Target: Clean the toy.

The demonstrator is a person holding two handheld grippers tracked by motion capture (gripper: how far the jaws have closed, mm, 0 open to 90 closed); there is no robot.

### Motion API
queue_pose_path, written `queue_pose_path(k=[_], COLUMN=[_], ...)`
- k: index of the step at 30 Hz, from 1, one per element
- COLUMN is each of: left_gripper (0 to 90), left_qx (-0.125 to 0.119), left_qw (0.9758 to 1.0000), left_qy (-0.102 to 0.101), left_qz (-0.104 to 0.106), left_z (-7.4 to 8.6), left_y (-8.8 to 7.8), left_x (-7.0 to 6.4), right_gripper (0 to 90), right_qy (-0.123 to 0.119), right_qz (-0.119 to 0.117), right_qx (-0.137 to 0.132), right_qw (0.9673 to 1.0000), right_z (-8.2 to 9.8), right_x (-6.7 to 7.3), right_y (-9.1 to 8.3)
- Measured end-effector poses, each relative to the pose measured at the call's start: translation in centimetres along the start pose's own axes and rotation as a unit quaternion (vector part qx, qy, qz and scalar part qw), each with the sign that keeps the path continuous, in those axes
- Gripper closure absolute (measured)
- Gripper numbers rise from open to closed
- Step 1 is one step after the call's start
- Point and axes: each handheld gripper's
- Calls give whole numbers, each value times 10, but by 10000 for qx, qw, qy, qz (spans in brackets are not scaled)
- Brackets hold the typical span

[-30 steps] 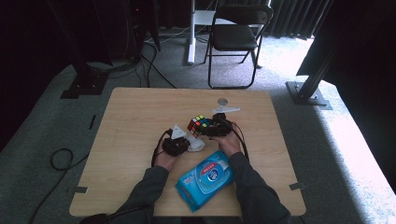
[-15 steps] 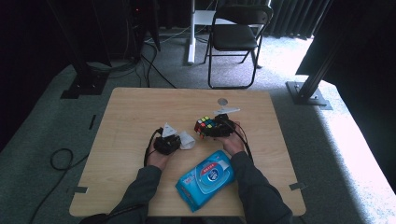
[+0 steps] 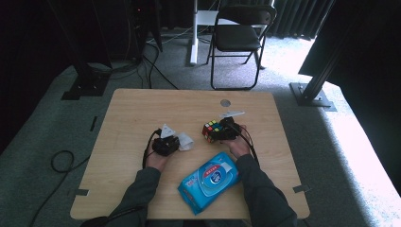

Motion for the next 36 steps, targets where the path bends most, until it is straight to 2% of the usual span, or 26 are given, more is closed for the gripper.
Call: queue_pose_path(k=[10, 22, 36], left_gripper=[830, 817, 805], left_qx=[3, 68, 119], left_qw=[10000, 9996, 9993], left_qy=[-74, -241, -307], left_qz=[-59, -141, -172], left_z=[3, 10, 13], left_y=[-2, -1, 1], left_x=[5, 14, 16], right_gripper=[343, 342, 342], right_qy=[-151, -205, -250], right_qz=[156, 204, 256], right_qx=[75, 116, 172], right_qw=[9997, 9995, 9992], right_z=[2, 5, 7], right_x=[1, 3, 4], right_y=[3, 9, 12])
Point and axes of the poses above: each handheld gripper's, and its own axes: y roughly forward along the jaws, z roughly out of its underside, x roughly to its left, and after that the axes turned 4 degrees about x, right-handed
